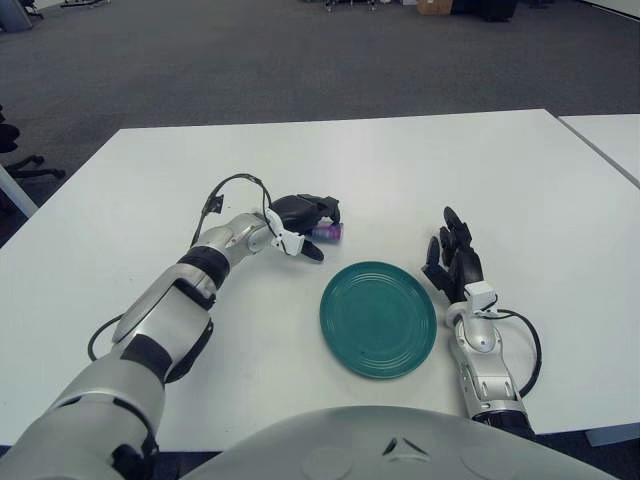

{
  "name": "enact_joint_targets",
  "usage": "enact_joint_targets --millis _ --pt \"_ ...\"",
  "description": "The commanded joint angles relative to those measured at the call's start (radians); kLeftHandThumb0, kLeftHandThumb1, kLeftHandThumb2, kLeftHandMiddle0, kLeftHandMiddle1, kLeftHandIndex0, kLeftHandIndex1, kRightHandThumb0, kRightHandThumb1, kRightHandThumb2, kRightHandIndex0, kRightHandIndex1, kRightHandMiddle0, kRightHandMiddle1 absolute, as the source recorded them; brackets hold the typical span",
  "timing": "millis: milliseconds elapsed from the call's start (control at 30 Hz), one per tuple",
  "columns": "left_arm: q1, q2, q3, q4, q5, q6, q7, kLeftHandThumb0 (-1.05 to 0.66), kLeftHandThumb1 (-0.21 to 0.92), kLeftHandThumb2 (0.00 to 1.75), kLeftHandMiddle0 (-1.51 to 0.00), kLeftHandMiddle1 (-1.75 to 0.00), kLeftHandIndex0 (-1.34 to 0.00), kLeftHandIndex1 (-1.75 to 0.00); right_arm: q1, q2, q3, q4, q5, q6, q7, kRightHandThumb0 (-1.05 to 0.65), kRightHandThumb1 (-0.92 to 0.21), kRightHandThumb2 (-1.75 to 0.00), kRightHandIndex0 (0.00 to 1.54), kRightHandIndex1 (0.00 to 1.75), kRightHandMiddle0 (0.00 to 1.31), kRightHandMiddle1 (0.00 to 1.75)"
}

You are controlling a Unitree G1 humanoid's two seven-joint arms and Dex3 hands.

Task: Put the gum into the plate.

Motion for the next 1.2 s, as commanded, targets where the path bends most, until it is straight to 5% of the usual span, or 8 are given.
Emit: enact_joint_targets --millis 0,133,233,400,467,667,867,1167 --pt "0.005 -0.003 -0.039 0.076 0.037 0.015 0.007 -0.91 0.92 0.11 -0.31 -0.05 -0.11 -1.34 0.096 0.009 0.0 0.105 0.015 0.099 0.016 -0.77 -0.92 -0.94 0.05 0.0 0.0 0.11" --pt "-0.009 -0.012 -0.053 0.118 0.034 0.023 0.025 -0.84 0.91 0.1 -0.34 -0.09 -0.14 -1.32 0.098 0.012 -0.003 0.103 0.017 0.103 0.014 -0.77 -0.92 -0.94 0.05 0.0 0.0 0.1" --pt "-0.016 -0.019 -0.06 0.137 0.03 0.03 0.025 -0.73 0.86 0.14 -0.21 -0.45 -0.17 -1.34 0.103 0.014 -0.004 0.097 0.015 0.106 0.011 -0.77 -0.92 -0.94 0.04 0.0 0.0 0.11" --pt "-0.02 -0.038 -0.059 0.161 0.016 0.066 0.021 -0.59 0.6 0.56 -0.09 -0.85 -0.21 -1.39 0.101 0.014 -0.008 0.099 0.012 0.109 0.006 -0.77 -0.92 -0.93 0.04 0.0 0.0 0.13" --pt "-0.009 -0.052 -0.04 0.169 -0.002 0.107 0.051 -0.46 0.68 0.61 -0.17 -1.13 -0.34 -1.5 0.1 0.013 -0.011 0.098 0.011 0.113 0.004 -0.77 -0.92 -0.93 0.04 0.0 0.0 0.14" --pt "0.017 -0.073 -0.017 0.167 -0.022 0.154 0.169 -0.05 0.33 1.26 -0.6 -1.65 -0.42 -1.68 0.1 0.014 -0.016 0.093 0.012 0.118 0.005 -0.76 -0.92 -0.94 0.04 0.0 0.0 0.16" --pt "0.034 -0.078 -0.017 0.157 -0.019 0.133 0.275 0.0 0.06 1.57 -0.81 -1.66 -0.6 -1.72 0.097 0.014 -0.023 0.097 0.016 0.111 0.005 -0.75 -0.92 -0.95 0.05 0.01 0.0 0.18" --pt "0.045 -0.078 -0.03 0.158 -0.006 0.114 0.367 0.0 -0.02 1.63 -0.9 -1.57 -0.66 -1.75 0.088 0.017 -0.036 0.107 0.025 0.101 0.008 -0.72 -0.92 -0.95 0.07 0.01 0.0 0.23"
